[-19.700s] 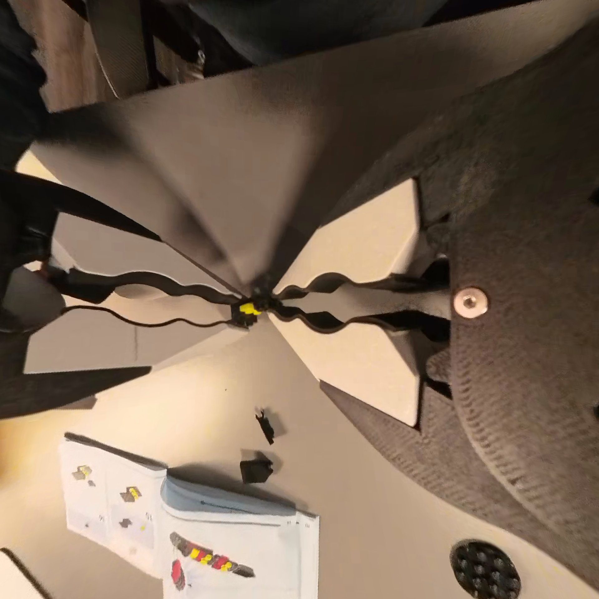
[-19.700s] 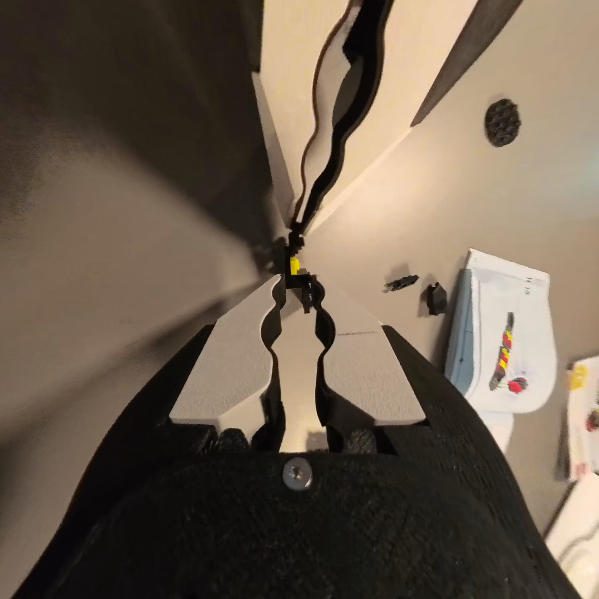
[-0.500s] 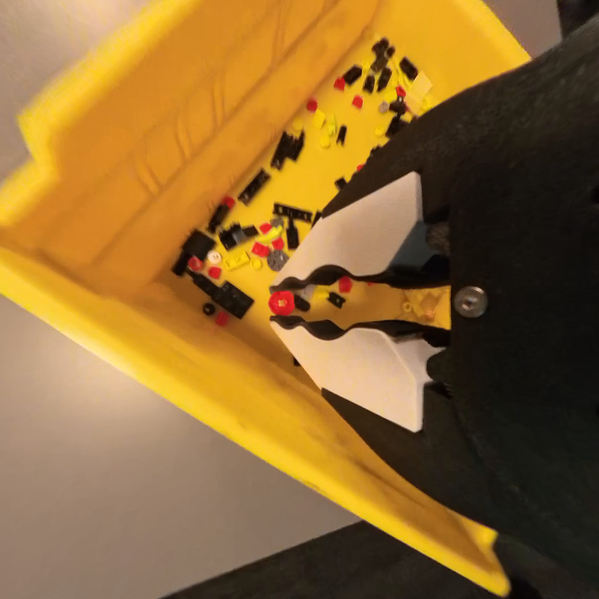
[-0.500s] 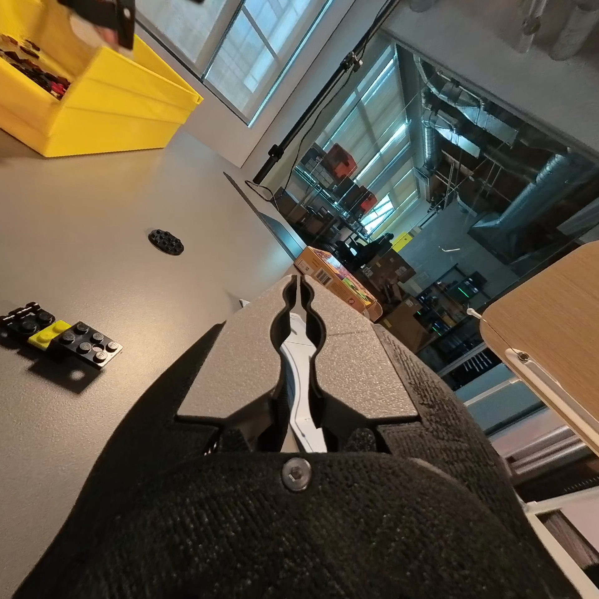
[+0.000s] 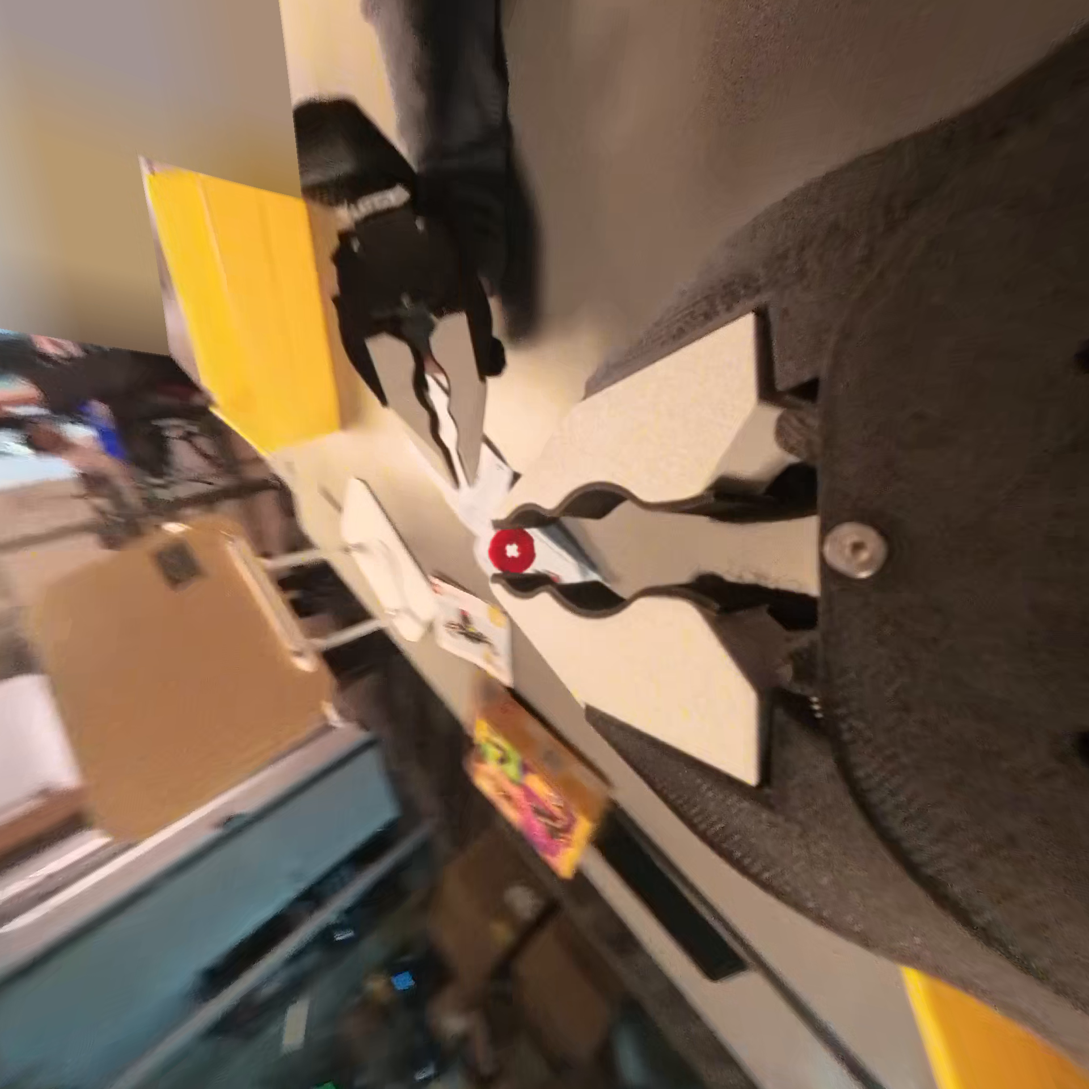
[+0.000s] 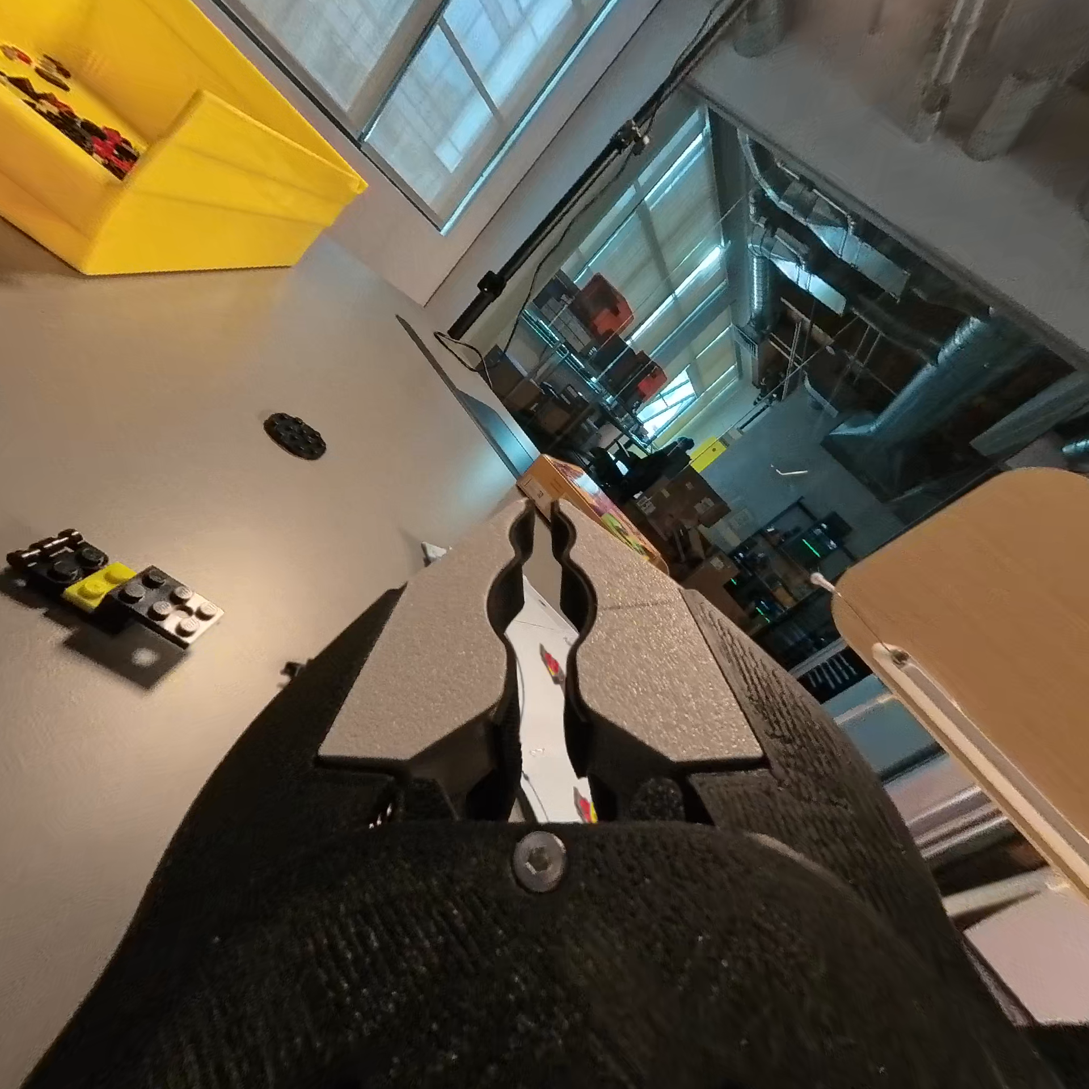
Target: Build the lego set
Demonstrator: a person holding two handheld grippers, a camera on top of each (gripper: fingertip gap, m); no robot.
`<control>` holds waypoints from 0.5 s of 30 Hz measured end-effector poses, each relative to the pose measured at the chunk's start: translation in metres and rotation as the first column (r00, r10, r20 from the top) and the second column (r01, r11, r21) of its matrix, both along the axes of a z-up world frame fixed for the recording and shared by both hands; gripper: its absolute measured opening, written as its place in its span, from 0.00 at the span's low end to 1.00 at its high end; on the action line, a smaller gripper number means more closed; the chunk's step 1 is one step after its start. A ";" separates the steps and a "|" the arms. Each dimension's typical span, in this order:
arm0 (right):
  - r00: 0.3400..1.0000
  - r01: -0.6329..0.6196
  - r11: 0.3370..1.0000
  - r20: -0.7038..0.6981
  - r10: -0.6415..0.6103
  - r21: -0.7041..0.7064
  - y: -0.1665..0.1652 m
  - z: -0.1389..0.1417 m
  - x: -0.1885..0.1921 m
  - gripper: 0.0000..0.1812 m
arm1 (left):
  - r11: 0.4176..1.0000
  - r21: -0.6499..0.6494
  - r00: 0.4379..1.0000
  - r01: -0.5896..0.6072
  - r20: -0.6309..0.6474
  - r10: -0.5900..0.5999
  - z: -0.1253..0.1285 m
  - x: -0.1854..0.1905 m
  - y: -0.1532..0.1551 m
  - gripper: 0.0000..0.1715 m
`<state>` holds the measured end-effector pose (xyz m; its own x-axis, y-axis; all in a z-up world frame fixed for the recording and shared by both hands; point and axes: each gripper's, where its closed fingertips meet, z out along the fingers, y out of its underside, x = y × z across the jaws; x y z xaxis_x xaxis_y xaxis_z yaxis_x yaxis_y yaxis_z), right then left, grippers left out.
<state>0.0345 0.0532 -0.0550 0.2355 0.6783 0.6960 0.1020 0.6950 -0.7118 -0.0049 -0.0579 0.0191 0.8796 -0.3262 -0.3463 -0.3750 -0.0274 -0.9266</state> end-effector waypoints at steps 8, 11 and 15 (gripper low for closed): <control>0.989 -0.143 0.945 -0.068 0.128 -0.296 -0.006 0.008 0.004 0.09 | 0.958 0.179 0.969 0.224 -0.144 -0.200 -0.057 0.068 0.033 0.08; 0.941 -0.333 0.832 -0.107 0.320 -0.443 -0.025 0.010 0.004 0.14 | 0.942 0.199 0.962 0.271 -0.091 -0.258 -0.069 0.075 0.042 0.08; 0.811 -0.533 0.503 -0.243 0.532 -0.680 -0.052 0.020 0.009 0.15 | 0.906 0.217 0.930 0.363 -0.025 -0.367 -0.064 0.077 0.031 0.08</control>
<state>0.0439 0.0012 -0.0346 -0.3375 0.9406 -0.0373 -0.1174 -0.0814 -0.9897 0.0725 -0.0270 -0.0445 0.7194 -0.5451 -0.4305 -0.3055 0.3082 -0.9009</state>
